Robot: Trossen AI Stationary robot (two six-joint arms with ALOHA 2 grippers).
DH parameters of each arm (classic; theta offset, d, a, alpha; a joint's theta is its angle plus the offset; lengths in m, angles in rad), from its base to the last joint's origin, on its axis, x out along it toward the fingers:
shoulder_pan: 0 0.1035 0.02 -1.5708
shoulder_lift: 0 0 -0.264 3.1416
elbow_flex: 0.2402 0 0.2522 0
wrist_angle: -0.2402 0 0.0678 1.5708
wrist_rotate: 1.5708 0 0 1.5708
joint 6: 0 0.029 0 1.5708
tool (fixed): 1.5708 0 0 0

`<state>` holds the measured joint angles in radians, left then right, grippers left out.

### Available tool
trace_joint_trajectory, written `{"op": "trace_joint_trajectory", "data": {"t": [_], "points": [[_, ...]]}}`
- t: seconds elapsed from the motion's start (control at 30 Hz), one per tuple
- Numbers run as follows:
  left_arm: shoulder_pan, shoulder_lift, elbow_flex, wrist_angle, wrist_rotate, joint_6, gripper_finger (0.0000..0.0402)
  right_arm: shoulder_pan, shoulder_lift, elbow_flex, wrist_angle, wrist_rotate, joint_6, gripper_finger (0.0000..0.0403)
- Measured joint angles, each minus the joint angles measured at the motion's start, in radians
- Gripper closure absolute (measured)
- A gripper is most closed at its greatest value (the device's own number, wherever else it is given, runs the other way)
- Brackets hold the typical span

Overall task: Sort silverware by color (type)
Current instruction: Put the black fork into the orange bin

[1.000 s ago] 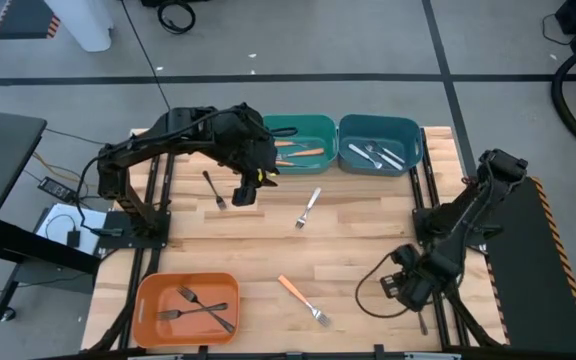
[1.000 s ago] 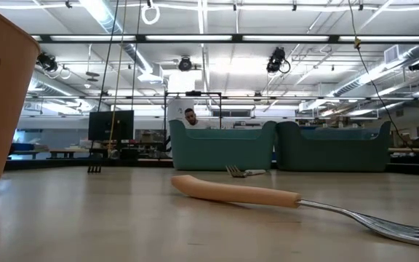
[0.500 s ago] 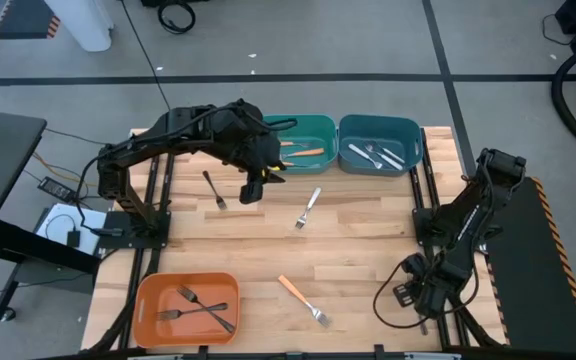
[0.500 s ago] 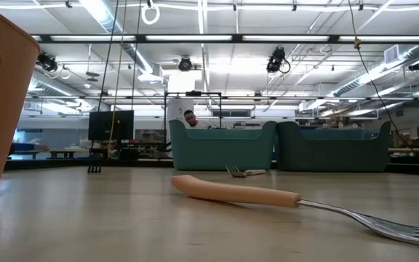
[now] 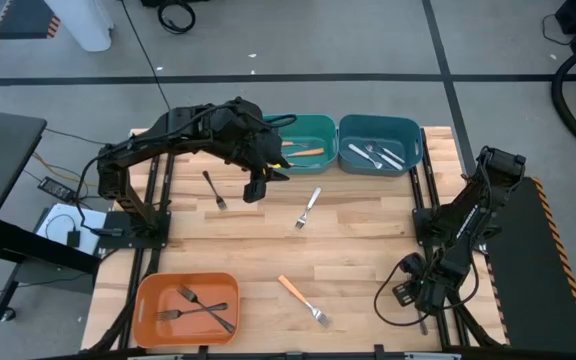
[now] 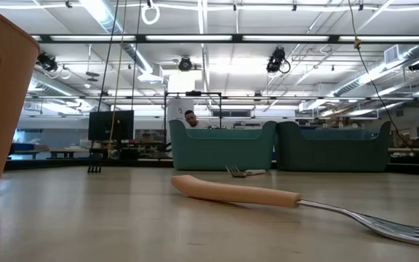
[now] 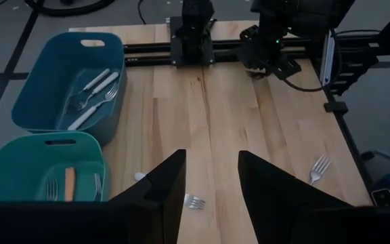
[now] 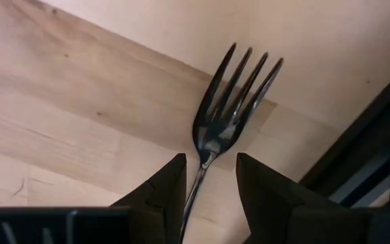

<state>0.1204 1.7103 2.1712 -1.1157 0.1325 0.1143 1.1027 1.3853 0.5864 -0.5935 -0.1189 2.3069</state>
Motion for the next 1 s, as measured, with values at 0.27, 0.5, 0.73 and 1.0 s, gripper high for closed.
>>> {"op": "trace_joint_trajectory", "data": {"t": [0.27,0.5,0.73,1.0], "points": [[0.0,0.0,0.0,0.0,0.0,0.0,0.0258,-0.009,0.002,0.001,-0.022,-0.017,0.005,0.0266],[0.0,0.0,0.0,0.019,-0.001,0.001,0.0258,-0.082,-0.005,-0.075,0.036,-0.056,0.004,0.0282],[0.0,0.0,0.0,0.022,-0.001,0.001,0.0258,-0.151,-0.005,-0.084,0.029,-0.077,-0.054,0.0292],[0.0,0.0,0.0,0.024,-0.001,0.002,0.0258,-0.243,-0.003,-0.084,-0.009,-0.078,-0.133,0.0293]]}}
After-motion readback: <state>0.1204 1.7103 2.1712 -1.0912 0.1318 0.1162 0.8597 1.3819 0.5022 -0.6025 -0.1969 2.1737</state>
